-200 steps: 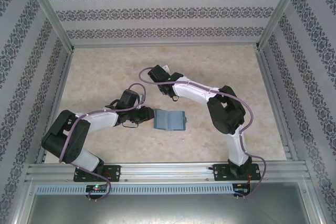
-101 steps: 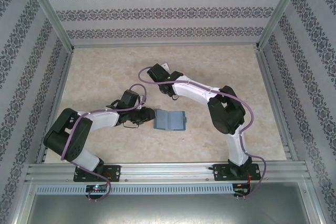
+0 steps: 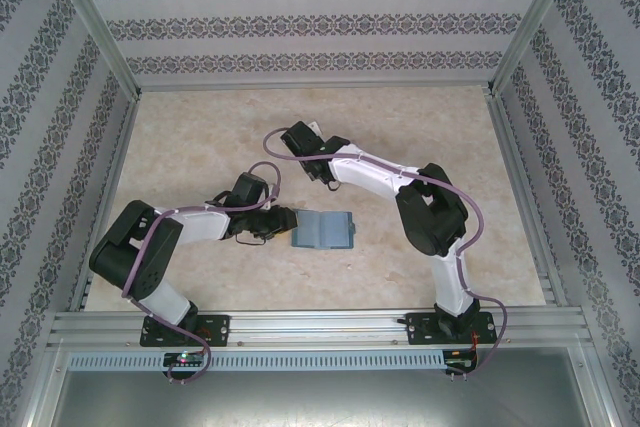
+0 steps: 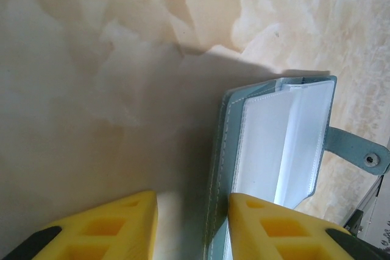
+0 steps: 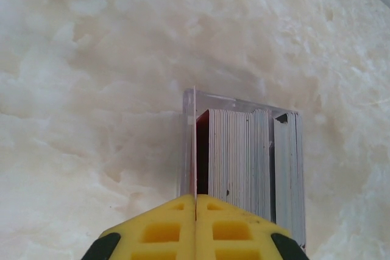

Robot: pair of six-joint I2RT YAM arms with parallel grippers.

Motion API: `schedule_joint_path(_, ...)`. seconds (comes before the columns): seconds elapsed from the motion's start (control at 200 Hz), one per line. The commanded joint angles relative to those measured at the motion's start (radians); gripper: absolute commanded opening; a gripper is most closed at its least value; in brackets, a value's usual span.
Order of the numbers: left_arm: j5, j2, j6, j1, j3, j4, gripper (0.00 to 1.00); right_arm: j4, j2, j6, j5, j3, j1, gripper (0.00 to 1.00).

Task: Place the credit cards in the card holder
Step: Pick up the credit card from the storage box, then insert the credit card into the card slot.

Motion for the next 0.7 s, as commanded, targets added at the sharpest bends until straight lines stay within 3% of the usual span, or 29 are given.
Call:
schedule_joint_path(0.0,0.016,0.017,-0.001,0.001,0.004,0.015,0.37,0.006,-0.096,0.042,-0.084,-0.034,-0.004,0.0)
schedule_joint_path(0.425,-0.03,0.017,0.04,0.002,0.035,-0.057,0.36,0.169,-0.544,0.176,-0.56,-0.458,-0.025,0.0)
schedule_joint_path(0.639,-0.053,0.016,0.051,0.002,0.038,-0.071,0.36,0.374,-0.736,0.404,-0.922,-0.814,-0.098,0.0)
schedule_joint_path(0.694,-0.05,0.017,0.046,0.002,0.034,-0.057,0.36,0.405,-0.746,0.424,-0.962,-0.868,-0.112,0.0)
